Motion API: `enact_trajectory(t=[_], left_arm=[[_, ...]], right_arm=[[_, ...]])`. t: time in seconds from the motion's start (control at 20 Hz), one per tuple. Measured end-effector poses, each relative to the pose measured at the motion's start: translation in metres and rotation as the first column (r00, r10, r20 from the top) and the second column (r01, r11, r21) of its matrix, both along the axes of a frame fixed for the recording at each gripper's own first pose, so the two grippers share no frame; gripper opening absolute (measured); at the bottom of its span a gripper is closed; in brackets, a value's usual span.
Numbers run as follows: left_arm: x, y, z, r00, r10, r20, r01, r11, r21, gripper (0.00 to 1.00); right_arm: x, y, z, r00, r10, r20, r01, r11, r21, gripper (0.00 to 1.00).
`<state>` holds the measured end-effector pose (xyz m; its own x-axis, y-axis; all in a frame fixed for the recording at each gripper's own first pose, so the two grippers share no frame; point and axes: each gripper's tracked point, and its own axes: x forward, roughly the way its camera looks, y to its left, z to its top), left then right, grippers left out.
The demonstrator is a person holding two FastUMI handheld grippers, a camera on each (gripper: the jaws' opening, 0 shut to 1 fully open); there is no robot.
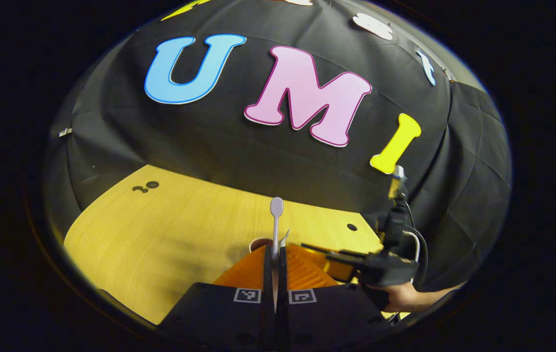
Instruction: Put the toothbrush and toothpaste on the desktop into the cup, then pick up the cup and place it on the coaster on the desktop.
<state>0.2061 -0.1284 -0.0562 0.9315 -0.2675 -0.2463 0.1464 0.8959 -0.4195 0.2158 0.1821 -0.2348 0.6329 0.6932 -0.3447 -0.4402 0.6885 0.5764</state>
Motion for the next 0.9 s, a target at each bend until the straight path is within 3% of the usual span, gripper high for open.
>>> enact_trajectory(t=[0.45, 0.9], left_arm=[[0.101, -0.003, 0.035, 0.984, 0.017, 0.177, -0.018, 1.0, 0.003, 0.06], [0.164, -0.012, -0.007, 0.979, 0.072, 0.193, -0.08, 0.996, 0.031, 0.06]], right_arm=[[-0.112, -0.109, -0.027, 0.993, -0.038, -0.109, 0.028, 0.995, -0.093, 0.53], [-0.184, -0.183, -0.03, 0.961, -0.173, -0.217, 0.141, 0.977, -0.158, 0.53]])
